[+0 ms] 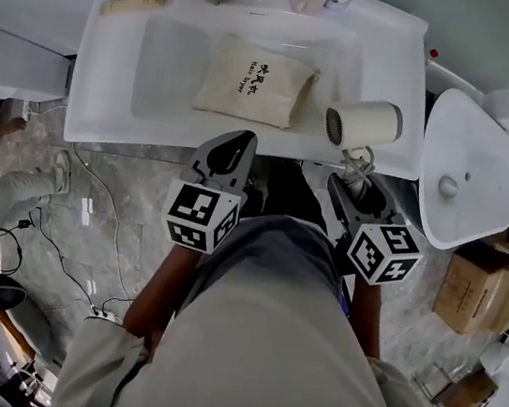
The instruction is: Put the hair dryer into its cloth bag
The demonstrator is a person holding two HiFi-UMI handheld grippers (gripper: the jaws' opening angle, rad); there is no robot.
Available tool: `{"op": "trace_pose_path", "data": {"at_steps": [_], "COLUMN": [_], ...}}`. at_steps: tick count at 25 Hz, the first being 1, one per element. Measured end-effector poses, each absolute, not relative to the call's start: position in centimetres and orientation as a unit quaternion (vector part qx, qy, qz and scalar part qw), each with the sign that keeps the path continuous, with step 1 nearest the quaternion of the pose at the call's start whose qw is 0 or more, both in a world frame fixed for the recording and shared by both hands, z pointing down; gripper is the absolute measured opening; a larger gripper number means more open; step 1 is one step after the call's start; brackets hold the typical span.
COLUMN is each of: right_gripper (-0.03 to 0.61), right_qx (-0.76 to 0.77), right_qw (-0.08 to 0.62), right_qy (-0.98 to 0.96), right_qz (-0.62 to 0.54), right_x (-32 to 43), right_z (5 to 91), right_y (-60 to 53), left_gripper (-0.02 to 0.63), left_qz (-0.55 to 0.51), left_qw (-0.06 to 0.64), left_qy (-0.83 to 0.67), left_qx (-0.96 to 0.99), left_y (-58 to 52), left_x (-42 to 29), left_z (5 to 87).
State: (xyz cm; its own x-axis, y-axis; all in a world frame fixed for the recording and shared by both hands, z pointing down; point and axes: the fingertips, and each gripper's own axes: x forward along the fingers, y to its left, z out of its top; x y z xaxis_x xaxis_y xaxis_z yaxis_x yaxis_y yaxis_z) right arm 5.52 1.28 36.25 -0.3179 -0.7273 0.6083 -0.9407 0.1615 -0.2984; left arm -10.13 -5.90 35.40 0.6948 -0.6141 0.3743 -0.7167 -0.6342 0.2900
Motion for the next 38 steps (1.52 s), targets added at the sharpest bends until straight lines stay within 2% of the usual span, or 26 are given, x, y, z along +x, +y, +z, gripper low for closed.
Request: {"op": "trace_pose_path", "data": {"at_steps": [27,30,34,38], "right_gripper": [0.235,0.235,0.235,0.235], "right_qx": [0.517,0.51,0.496,0.48], "right_qw": [0.195,0.199,0.198,0.206], "right_qy": [-0.738,-0.74,-0.743,-0.746], "right_qz": [0.386,0.39,0.403,0.413], "right_x": [9.7,10.1,10.5,10.8], "right_z": [40.8,41.2,41.9,42.7], "right_y": [-3.2,-3.7,-4.4,-4.7], "left_gripper": [0.014,0.066,0.084,0.138], "left_qz": [0.277,0.288,0.308,0.33], "left_qw": [0.266,0.269,0.279,0.284], "left_qy": [-0.319,-0.329,-0.336,-0.336], "left_qx": [0.866,0.858,0.845,0.835], "left_y": [-10.3,-11.1,-11.8,-12.2], "left_x": [-2.0,-1.6,-1.1,-0.3], "left_z": [46.9,48.2,50.0,51.9]}}
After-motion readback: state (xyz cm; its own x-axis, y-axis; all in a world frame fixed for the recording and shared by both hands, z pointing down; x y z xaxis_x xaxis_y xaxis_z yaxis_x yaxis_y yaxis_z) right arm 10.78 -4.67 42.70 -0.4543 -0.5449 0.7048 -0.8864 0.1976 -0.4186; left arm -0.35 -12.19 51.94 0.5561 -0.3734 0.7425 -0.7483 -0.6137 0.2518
